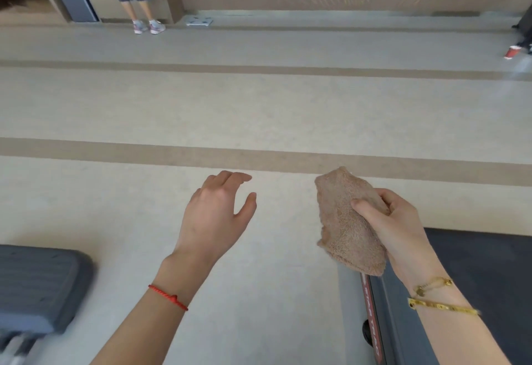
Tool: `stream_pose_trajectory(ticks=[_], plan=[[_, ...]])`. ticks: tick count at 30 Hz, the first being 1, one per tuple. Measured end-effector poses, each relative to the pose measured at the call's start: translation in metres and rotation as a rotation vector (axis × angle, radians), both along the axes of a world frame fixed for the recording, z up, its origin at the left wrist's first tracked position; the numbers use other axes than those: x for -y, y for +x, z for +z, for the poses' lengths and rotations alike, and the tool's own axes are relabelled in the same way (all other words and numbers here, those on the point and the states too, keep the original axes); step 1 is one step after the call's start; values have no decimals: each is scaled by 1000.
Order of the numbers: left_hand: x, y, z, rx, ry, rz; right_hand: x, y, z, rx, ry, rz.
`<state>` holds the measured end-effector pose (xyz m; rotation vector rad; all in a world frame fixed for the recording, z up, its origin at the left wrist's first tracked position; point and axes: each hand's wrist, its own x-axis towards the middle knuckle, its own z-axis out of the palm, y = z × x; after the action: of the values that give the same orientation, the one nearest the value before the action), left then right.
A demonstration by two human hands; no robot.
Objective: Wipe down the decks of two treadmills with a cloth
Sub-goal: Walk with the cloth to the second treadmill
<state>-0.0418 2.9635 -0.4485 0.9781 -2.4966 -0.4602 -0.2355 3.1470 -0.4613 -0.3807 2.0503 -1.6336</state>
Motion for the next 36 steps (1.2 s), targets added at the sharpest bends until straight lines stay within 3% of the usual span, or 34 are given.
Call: stream_pose_trajectory(ticks=[9, 20, 27, 36], plan=[[48, 44, 195, -7, -4, 72, 59, 37, 180, 56, 25, 81], [69, 76, 421, 46, 31, 11, 61, 78, 420, 116, 54, 57], [67, 71, 474, 46, 35, -65, 38, 74, 482, 113, 32, -22], [81, 2, 477, 45, 42, -202, 34, 28, 482, 147, 19, -133]])
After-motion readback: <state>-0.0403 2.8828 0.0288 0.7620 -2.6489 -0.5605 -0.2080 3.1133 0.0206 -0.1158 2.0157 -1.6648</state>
